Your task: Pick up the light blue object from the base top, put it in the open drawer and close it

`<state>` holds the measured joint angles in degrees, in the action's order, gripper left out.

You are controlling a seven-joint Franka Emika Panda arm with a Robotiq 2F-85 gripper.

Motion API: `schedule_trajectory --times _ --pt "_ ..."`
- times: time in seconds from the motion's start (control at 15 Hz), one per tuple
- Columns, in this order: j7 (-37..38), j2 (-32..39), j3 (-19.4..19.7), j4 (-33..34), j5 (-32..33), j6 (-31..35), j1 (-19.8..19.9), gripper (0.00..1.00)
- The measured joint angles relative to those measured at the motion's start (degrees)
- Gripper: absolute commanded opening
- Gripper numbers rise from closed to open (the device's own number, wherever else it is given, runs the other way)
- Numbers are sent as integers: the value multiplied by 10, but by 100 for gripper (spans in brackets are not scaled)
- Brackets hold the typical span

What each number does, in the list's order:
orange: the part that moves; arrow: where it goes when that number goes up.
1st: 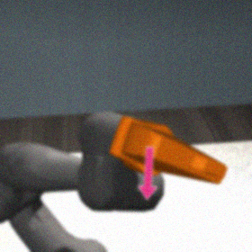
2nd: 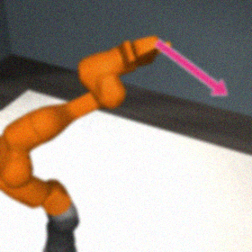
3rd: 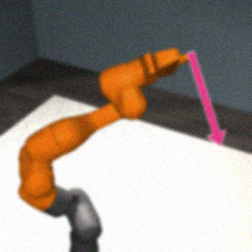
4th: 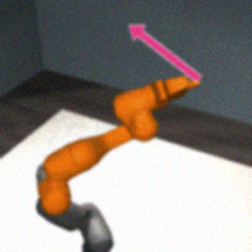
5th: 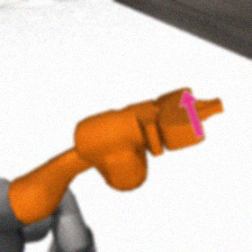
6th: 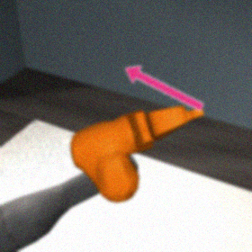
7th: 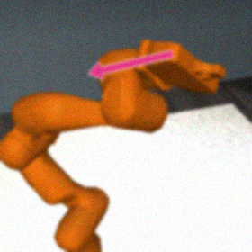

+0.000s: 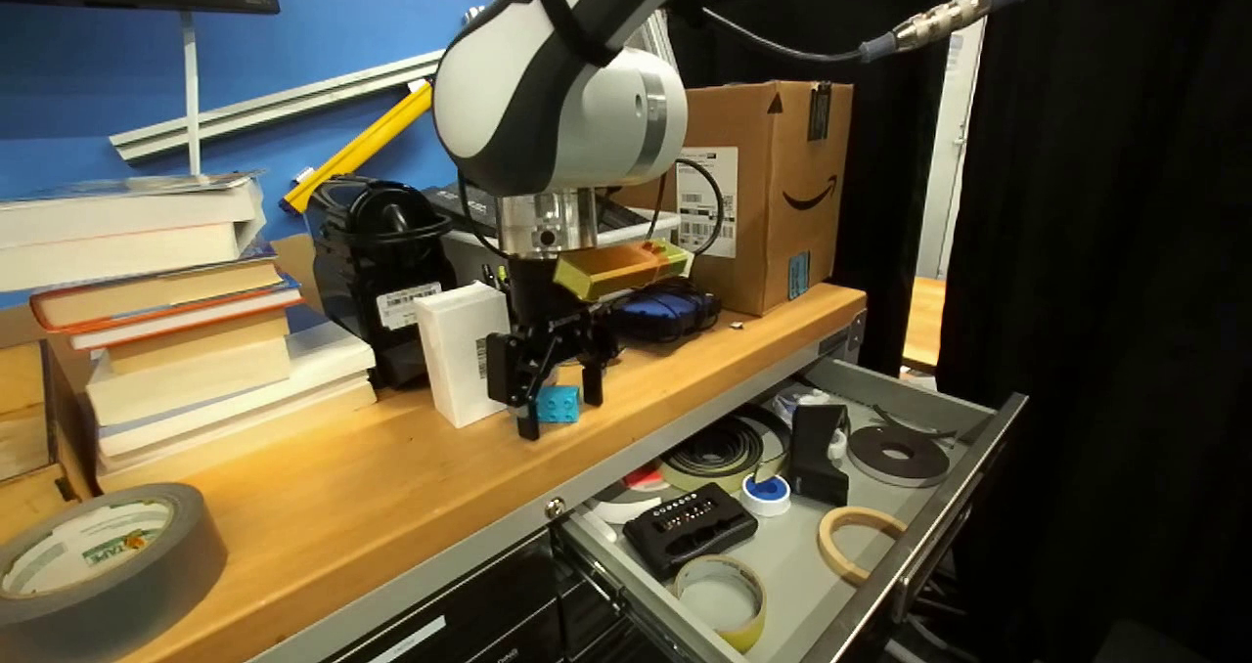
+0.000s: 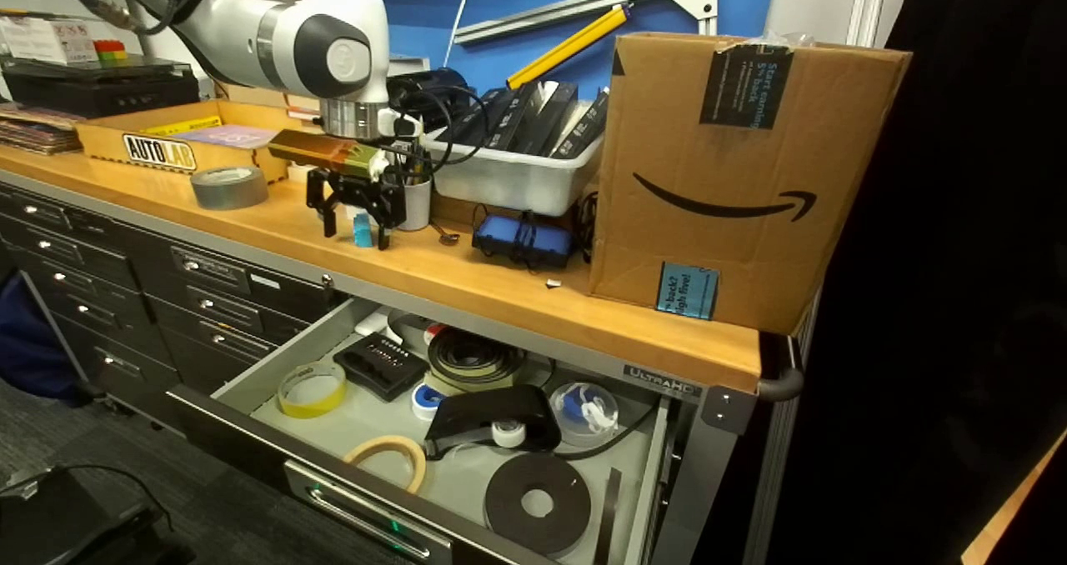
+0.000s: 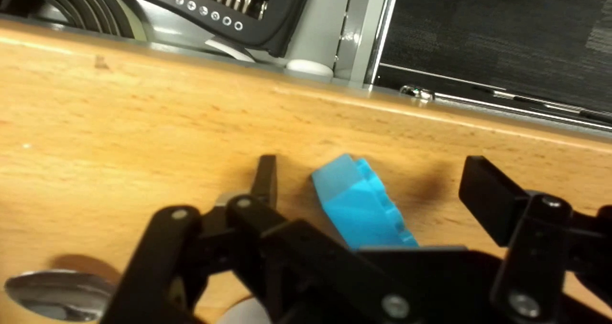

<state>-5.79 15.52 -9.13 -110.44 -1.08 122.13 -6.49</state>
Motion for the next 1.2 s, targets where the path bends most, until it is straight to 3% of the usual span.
schedule_trajectory --times 0.53,0.6,0.87,1.2 --pt "25 -15 6 -21 21 67 -16 3" --pt "35 -22 11 -30 23 74 -15 9" --pt "54 -80 36 -106 23 75 -1 9" --pt "83 -187 62 -253 32 53 25 9"
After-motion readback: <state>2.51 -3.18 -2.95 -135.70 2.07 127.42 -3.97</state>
